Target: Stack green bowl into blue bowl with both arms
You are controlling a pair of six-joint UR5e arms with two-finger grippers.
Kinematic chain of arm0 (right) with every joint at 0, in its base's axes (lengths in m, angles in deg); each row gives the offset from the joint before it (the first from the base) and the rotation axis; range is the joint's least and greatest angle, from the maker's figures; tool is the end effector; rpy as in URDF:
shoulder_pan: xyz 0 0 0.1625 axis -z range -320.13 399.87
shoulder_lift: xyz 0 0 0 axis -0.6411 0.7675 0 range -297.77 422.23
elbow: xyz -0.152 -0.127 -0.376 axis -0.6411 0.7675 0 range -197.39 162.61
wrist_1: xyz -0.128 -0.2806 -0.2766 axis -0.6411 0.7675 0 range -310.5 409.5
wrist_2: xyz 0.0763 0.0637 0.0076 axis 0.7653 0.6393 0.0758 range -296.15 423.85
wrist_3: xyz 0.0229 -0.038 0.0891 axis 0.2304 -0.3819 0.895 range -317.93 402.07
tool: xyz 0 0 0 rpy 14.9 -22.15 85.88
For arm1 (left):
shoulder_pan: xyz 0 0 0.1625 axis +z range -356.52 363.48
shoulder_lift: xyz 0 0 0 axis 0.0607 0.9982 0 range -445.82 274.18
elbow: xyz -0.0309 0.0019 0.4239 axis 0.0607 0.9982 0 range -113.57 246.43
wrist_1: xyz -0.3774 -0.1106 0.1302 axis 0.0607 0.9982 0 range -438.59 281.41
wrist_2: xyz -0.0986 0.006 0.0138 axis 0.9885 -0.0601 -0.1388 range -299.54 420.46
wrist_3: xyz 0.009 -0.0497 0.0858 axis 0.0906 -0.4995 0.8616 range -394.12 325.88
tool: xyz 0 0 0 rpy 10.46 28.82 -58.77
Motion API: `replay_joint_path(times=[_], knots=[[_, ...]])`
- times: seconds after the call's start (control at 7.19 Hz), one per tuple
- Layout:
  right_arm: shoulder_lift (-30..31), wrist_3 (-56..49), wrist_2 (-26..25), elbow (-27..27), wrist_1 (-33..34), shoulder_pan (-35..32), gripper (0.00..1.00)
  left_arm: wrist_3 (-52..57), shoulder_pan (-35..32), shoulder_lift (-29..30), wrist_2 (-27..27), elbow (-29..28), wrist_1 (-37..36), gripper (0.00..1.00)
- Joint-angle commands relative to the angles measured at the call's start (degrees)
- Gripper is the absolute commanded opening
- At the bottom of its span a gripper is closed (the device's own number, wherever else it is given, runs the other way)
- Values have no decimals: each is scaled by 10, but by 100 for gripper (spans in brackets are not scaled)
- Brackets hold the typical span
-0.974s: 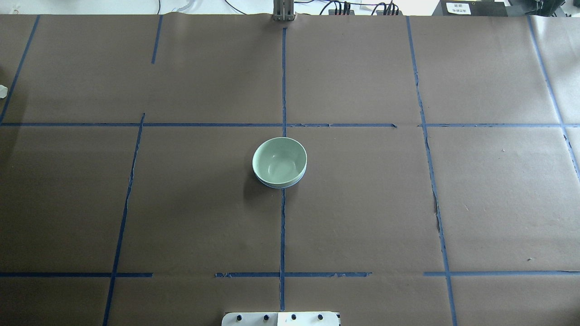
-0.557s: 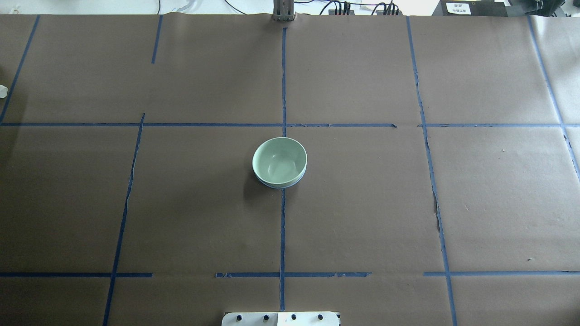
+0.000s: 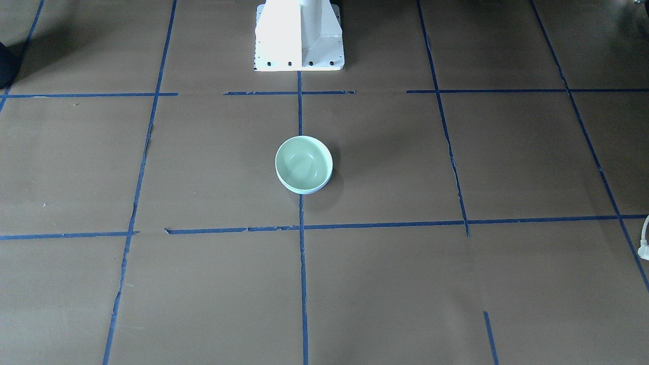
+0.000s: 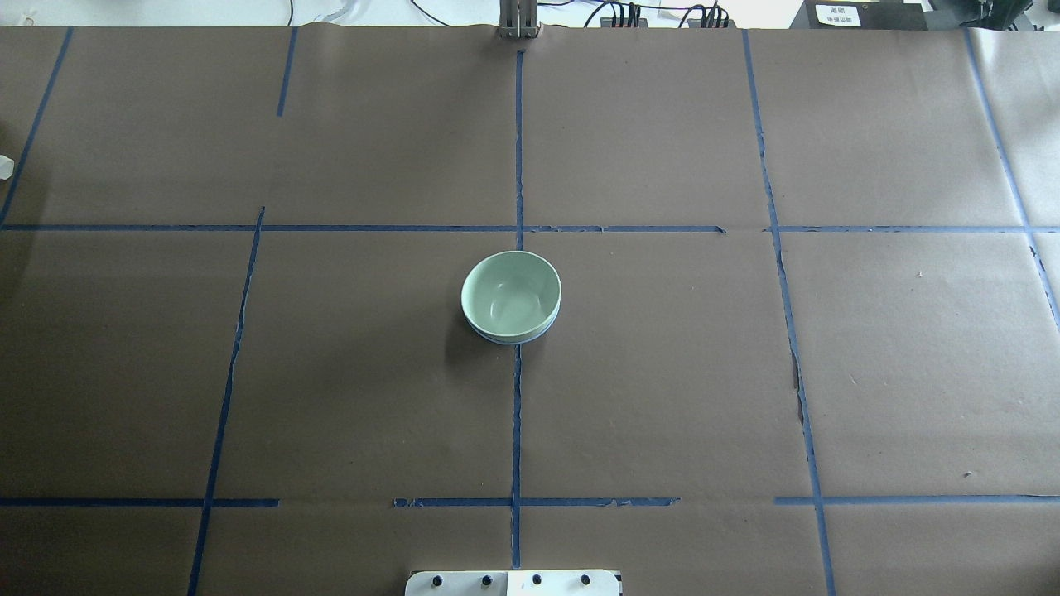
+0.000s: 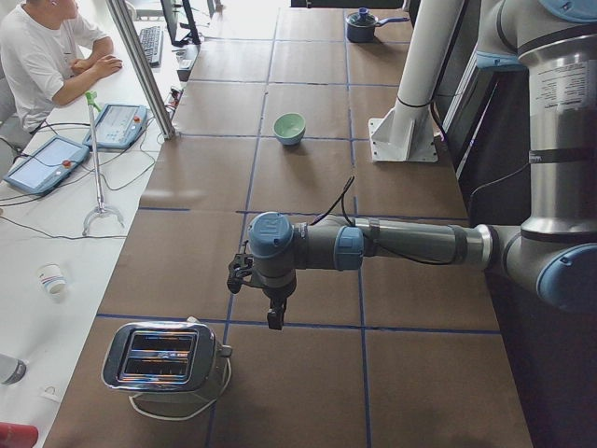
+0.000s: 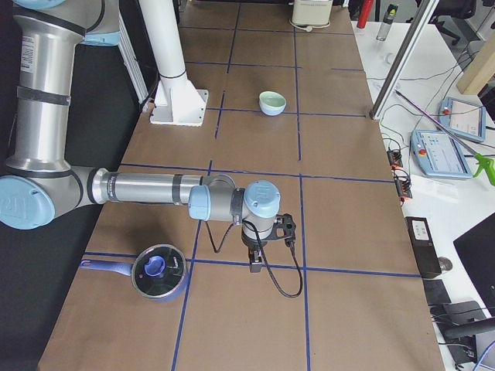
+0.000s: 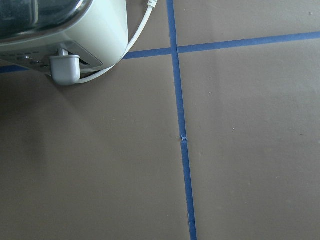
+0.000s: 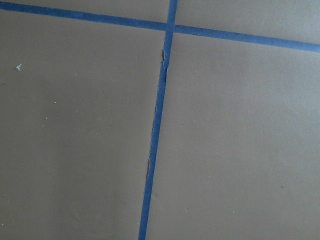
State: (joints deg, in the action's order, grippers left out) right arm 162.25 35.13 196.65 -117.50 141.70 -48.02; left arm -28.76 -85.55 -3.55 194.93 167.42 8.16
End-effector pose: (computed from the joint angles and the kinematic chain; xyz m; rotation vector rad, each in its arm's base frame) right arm 0.0504 -0.4173 0.6570 -0.0036 -0.7484 -0.1368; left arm -0.0562 -0.4352 0.6325 0.0300 0.7760 0.1049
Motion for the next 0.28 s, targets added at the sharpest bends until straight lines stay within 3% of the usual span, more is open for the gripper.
replay_joint_path(times=[0.0, 0.14], knots=[[0, 0, 0, 0, 0, 0, 100, 0, 0, 0, 0, 0, -1, 100], [0, 0, 0, 0, 0, 0, 100, 0, 0, 0, 0, 0, 0, 100]])
